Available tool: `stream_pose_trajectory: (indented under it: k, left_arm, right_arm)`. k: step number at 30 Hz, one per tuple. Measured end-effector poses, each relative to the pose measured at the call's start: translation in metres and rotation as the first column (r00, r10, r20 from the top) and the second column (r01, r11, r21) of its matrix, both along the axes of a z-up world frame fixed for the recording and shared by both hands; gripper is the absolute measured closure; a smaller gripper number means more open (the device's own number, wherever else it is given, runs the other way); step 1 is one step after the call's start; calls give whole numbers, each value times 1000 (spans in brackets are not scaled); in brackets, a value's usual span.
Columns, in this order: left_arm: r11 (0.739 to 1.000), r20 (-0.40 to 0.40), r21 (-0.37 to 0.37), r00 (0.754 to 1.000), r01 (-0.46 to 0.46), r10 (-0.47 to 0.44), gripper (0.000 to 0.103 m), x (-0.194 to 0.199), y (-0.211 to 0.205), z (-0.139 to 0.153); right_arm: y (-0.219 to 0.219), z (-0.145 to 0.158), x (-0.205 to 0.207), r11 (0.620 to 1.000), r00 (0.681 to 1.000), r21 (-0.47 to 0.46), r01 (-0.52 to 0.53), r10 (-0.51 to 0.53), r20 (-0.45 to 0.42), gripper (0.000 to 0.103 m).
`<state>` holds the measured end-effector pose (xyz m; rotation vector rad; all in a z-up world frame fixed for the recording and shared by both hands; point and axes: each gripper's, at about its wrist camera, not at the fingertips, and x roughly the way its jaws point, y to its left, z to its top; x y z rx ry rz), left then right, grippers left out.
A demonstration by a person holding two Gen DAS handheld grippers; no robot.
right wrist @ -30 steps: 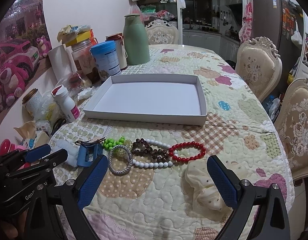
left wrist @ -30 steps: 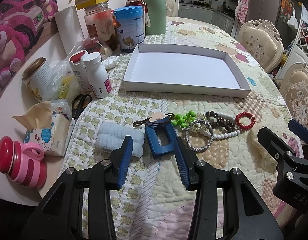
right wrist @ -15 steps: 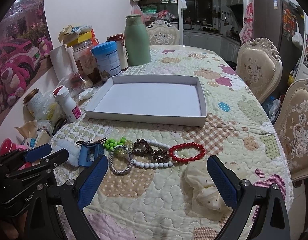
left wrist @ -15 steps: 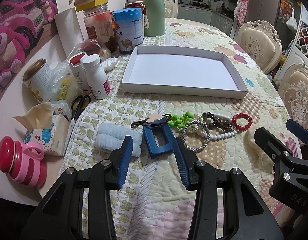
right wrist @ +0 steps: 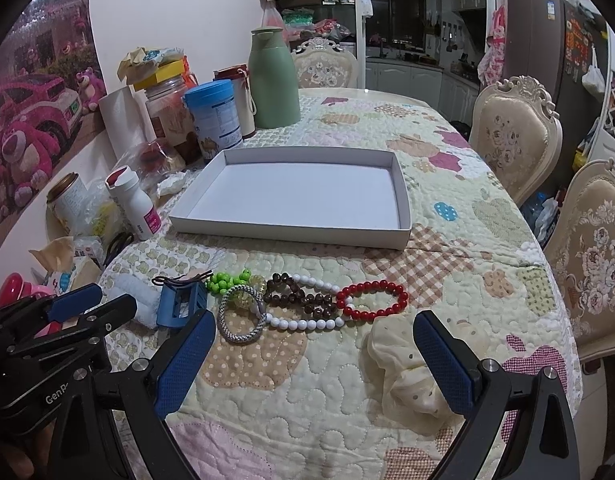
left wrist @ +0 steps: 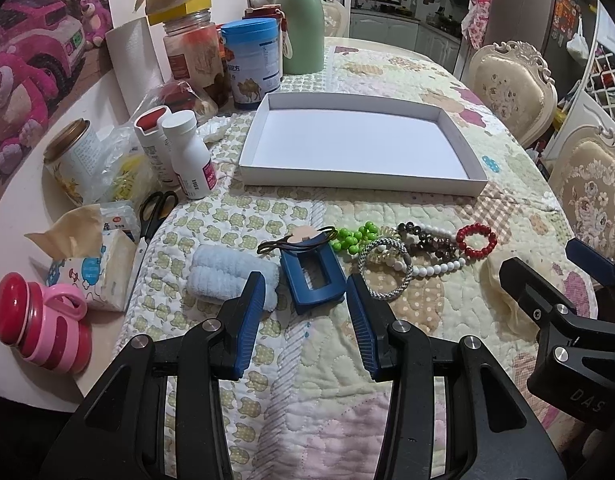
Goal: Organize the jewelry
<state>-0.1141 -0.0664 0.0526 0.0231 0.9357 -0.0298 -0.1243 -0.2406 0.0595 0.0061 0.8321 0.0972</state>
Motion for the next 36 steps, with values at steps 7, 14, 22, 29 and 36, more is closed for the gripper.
stream_pose_trajectory:
  k: [7, 14, 22, 29, 36]
  left_arm:
    - [1000, -8, 2, 1000, 14, -14, 61, -1, -2, -2]
    - [1000, -12, 1, 1000, 16, -16, 61, -2, -2, -3]
    - [1000, -17, 4, 1000, 18, -18, 61, -2, -2, -5]
    - [1000, -24, 6, 1000, 19, -19, 61, -3, -1, -8]
    - [1000, -30, 9, 999, 19, -18, 61, -2, -1, -11]
  right_arm:
    - [-2, 1, -1, 1000, 1000, 0, 6, -6, -6, 4]
    - [-2, 0, -1, 1000, 1000, 2, 7, -7, -9, 4]
    - [-5, -2, -3, 1000, 1000, 5, 10, -9, -17, 4]
    - [-7, -4, -1, 1000, 999, 8, 13, -13, -31, 4]
    - [-8, -7, 0, 1000, 999, 12, 13, -13, -39, 4]
